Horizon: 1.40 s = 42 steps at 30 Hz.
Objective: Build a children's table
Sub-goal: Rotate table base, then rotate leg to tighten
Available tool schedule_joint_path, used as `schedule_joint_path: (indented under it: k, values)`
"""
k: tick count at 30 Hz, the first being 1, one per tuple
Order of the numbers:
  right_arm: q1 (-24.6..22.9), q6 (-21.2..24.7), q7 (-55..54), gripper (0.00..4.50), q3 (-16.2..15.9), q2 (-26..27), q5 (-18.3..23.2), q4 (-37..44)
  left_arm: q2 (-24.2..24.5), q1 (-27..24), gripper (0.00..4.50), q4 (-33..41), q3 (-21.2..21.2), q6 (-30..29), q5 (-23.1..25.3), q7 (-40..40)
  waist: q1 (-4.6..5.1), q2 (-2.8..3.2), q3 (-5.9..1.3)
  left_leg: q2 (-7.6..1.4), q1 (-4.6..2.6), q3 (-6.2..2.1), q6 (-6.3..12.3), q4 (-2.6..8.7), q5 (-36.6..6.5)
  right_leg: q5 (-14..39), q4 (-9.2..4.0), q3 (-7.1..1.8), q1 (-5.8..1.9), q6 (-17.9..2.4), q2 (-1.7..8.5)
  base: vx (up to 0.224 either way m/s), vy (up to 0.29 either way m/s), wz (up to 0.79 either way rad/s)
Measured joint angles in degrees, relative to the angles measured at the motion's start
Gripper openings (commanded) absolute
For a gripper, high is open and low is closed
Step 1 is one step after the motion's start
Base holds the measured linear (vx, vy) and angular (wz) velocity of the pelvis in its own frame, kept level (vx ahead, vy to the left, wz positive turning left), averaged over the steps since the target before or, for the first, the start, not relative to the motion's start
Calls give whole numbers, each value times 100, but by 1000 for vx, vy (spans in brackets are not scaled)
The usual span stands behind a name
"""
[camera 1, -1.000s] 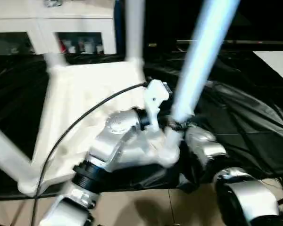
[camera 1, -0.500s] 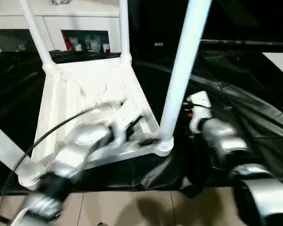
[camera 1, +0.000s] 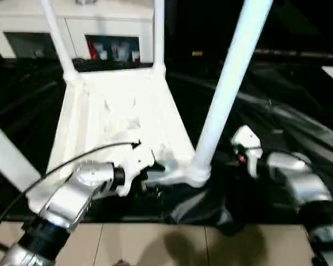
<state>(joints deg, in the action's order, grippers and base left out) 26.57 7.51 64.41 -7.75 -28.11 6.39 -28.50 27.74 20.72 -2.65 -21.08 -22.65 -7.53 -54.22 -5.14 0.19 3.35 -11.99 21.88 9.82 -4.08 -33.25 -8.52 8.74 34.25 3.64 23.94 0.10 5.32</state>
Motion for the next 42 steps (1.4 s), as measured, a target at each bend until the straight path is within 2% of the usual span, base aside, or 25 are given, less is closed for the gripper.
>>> schedule_joint_path:
  k: [3,4,7,12,19,23,26,28,31,34,37,38,40,42]
  values:
    - [-128,158,180,320,-38,-127,19,261,-10,2,258,-3,-17,-62,67,37,11,1,0,1,1,-3,0,2,0,0,-2,1,2,1,-1,0,0,0]
    - [-185,235,233,320,-42,-177,26,366,-17,7,232,-15,-20,-66,98,71,9,3,-1,1,1,-4,0,2,0,0,-4,1,2,1,-1,0,0,0]
    - [-323,488,370,320,-81,-340,75,679,-50,27,222,-107,-24,-83,161,111,4,12,-1,2,4,-5,0,2,0,0,-8,1,1,1,-1,0,0,0]
    - [-467,825,592,320,-110,-645,141,1169,-1,85,169,-259,-95,-121,252,72,2,14,-3,4,4,-9,0,1,0,1,-13,0,-5,1,-1,0,0,0]
    - [-517,894,673,320,-136,-667,203,1267,25,186,108,-491,-141,-49,391,65,6,29,-12,4,2,-12,0,-1,0,1,-14,1,-6,2,0,0,0,0]
    - [-601,991,670,320,-144,-687,215,1425,-99,273,89,-699,-128,63,389,61,-2,34,-15,5,2,-12,0,-2,0,1,-15,1,-12,2,1,0,0,0]
    - [-602,979,612,320,-164,-675,246,1450,-195,392,55,-966,-127,185,386,73,-5,38,-18,6,3,-12,0,-6,0,2,-19,2,-16,4,2,0,0,0]
    - [-588,919,471,320,-161,-602,240,1423,-227,482,53,-1171,-127,325,401,79,4,38,-17,8,4,-17,1,-13,0,3,-24,8,-15,5,2,0,0,0]
    - [-551,799,292,320,-152,-482,225,1338,-328,663,20,-1509,-123,466,457,179,49,41,-16,10,4,-31,1,-30,0,3,-36,25,-11,6,2,0,0,0]
    - [-402,642,-52,320,-86,-266,188,1140,-447,949,11,-2107,-102,796,529,364,200,52,-9,10,15,-107,1,-29,0,4,-145,118,-25,7,4,-18,12,-7]
    - [-234,456,-456,320,58,10,187,953,-451,1114,4,-2511,82,905,601,467,354,93,16,1,14,-201,-1,-32,-1,4,-280,287,-70,7,23,-41,41,-22]
    - [-196,410,-574,320,91,55,195,899,-437,1115,4,-2556,133,925,600,448,388,130,37,-16,0,-265,-4,-22,-4,4,-345,364,-107,6,36,-36,36,-22]
    - [-101,365,-798,346,257,273,256,696,-363,1089,0,-2577,212,936,548,297,446,151,51,-17,-1,-301,-10,-20,-8,4,-367,402,-116,6,43,0,0,0]
    - [-53,337,-921,356,314,387,304,556,-315,1007,0,-2502,227,938,464,85,452,152,66,8,-36,-287,-11,1,-8,2,-346,411,-119,2,83,0,0,0]
